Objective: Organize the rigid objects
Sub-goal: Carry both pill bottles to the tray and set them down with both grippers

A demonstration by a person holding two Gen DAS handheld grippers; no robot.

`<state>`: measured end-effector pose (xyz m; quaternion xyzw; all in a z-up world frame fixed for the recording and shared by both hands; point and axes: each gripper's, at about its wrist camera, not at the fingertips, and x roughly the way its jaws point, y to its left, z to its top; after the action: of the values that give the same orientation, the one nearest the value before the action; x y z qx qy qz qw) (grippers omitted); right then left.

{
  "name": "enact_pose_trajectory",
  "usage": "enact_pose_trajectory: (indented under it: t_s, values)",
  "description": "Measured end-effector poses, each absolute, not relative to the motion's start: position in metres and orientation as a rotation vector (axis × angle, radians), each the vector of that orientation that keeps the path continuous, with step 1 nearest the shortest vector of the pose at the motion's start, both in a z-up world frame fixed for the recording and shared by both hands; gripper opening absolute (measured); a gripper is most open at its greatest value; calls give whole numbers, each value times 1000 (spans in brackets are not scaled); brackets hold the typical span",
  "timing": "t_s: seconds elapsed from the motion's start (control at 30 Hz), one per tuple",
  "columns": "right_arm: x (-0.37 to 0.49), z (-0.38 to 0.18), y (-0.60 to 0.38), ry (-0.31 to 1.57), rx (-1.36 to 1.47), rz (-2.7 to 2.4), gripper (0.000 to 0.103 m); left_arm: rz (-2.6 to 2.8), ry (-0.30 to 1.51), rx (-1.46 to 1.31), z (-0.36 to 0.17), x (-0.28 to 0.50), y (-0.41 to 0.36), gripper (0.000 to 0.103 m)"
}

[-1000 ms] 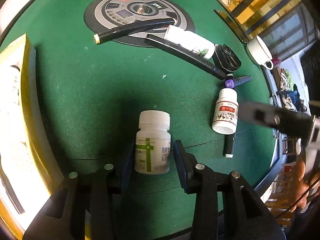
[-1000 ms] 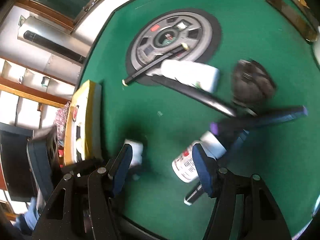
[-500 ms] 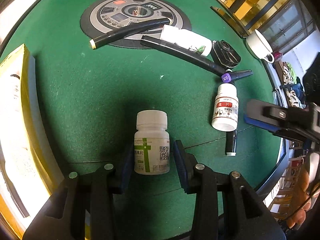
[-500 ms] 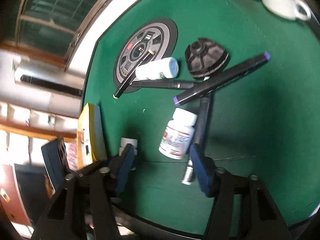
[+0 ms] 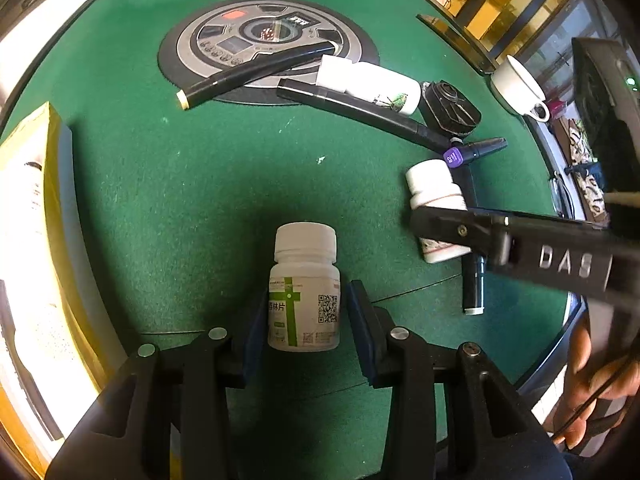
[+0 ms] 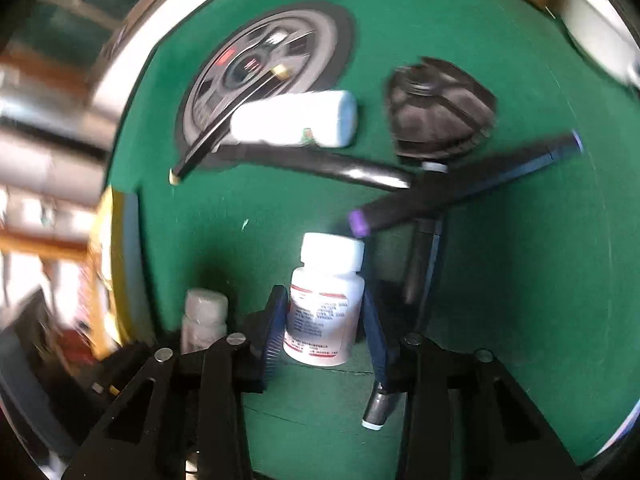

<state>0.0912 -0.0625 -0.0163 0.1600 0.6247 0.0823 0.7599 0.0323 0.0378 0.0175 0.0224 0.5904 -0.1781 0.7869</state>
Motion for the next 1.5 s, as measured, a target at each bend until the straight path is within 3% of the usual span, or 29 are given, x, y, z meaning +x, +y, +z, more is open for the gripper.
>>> enact_pose_trajectory:
  t_s: [0.7,1.5]
  values:
    - [40,25,-64,1223,348,281,32,-429,1174,-116,52,10,71,31]
    - [29,62,79,1192,124,587,32,-226,1067,-337,83,-37,218,31]
